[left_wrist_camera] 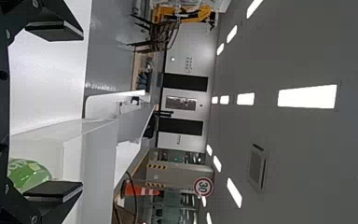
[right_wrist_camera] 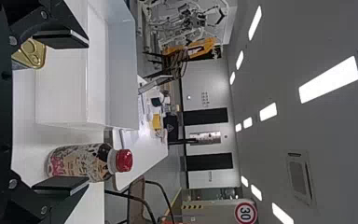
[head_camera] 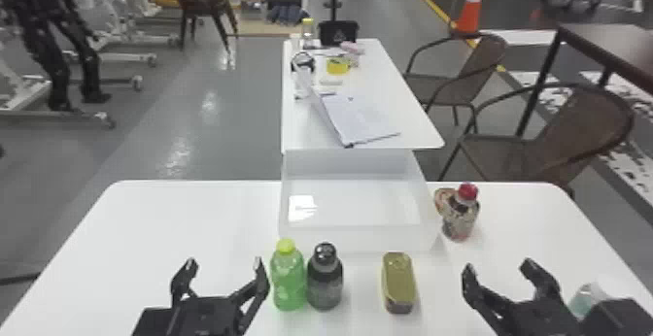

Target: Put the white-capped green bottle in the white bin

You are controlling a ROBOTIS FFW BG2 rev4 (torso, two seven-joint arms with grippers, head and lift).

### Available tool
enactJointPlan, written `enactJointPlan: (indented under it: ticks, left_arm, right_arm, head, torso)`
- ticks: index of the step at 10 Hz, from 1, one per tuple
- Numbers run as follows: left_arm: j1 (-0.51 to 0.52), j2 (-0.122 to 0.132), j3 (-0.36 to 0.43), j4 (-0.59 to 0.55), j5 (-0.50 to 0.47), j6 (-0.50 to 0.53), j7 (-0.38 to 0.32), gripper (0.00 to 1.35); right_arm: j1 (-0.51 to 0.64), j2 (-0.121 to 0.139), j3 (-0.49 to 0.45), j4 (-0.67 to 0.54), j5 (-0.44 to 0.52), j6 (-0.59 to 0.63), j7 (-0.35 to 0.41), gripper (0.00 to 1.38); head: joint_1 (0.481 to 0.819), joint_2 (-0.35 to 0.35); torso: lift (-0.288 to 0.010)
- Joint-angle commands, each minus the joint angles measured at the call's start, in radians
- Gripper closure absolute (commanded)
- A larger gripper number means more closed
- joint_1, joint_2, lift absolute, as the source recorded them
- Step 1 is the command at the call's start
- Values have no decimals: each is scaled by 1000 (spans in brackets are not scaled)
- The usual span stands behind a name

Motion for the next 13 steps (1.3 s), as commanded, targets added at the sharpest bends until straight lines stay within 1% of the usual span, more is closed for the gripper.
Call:
enactJointPlan:
  ticks: [1,6,7,8,9,12,13]
  left_arm:
    - [3,-2,2,0,-1,-4,2,167]
    - [1,-3,5,0,-1,-1,6,167]
    - [3,-3,7,0,-1,-1,6,167]
    - [3,-3,7,0,-1,-1,6,167]
    - [3,-3,7,0,-1,-1,6,167]
    - [6,-3,10,3,1,-1,6,167]
    - [6,-3,10,3,1,-1,6,167]
  right_arm:
    - [-1,0,3,2,-2,-3,0,249]
    - [-5,0,6,10,-6,-9,0,251]
    - [-7,0,4,5,-5,-13,0,249]
    - [-4,0,4,-21,1,-19,-17,248]
    - [6,0,4,-58,3,-19,-64,248]
    - [73,0,1,-188,-3,-22,-287,242]
    - [108,0,-1,-237,4,-22,-376,228]
  head:
    - [549,0]
    - [549,0]
    - [549,0]
    - [549,0]
    - [549,0]
    - [549,0]
    - [549,0]
  torso:
    - [-100]
    - [-100]
    - [-100]
    - [-100]
    - [-100]
    - [-100]
    - [-100]
